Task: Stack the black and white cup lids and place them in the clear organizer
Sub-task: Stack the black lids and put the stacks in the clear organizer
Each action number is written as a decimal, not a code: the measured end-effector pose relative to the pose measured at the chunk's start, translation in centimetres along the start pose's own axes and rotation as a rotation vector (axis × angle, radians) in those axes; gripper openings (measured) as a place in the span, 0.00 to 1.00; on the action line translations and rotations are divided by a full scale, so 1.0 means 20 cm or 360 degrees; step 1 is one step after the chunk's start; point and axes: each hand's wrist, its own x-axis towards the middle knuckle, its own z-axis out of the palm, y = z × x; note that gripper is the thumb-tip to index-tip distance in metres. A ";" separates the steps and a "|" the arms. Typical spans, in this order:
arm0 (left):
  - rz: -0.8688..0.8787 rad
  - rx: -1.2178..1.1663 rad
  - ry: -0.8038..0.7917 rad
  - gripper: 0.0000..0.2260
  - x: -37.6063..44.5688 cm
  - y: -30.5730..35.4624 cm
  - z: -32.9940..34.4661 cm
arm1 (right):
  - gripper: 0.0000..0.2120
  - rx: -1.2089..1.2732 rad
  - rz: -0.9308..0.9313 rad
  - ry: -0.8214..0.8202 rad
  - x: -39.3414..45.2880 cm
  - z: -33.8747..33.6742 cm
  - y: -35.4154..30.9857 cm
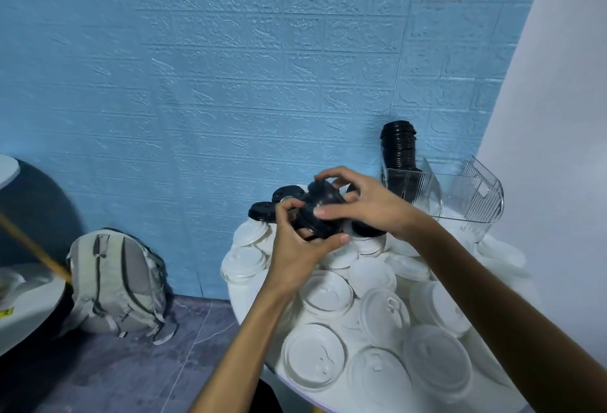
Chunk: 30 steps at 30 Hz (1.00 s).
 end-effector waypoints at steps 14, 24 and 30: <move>0.0257 0.0620 0.0007 0.48 -0.05 -0.01 0.04 | 0.31 0.0072 0.0094 -0.0142 -0.08 0.05 0.05; 0.0239 0.0491 0.0099 0.39 -0.09 0.01 0.03 | 0.27 0.1196 0.0511 -0.0144 -0.10 0.07 0.10; 0.0208 0.0472 0.0006 0.39 -0.08 0.02 0.01 | 0.20 0.1275 0.0481 -0.0243 -0.09 0.12 0.07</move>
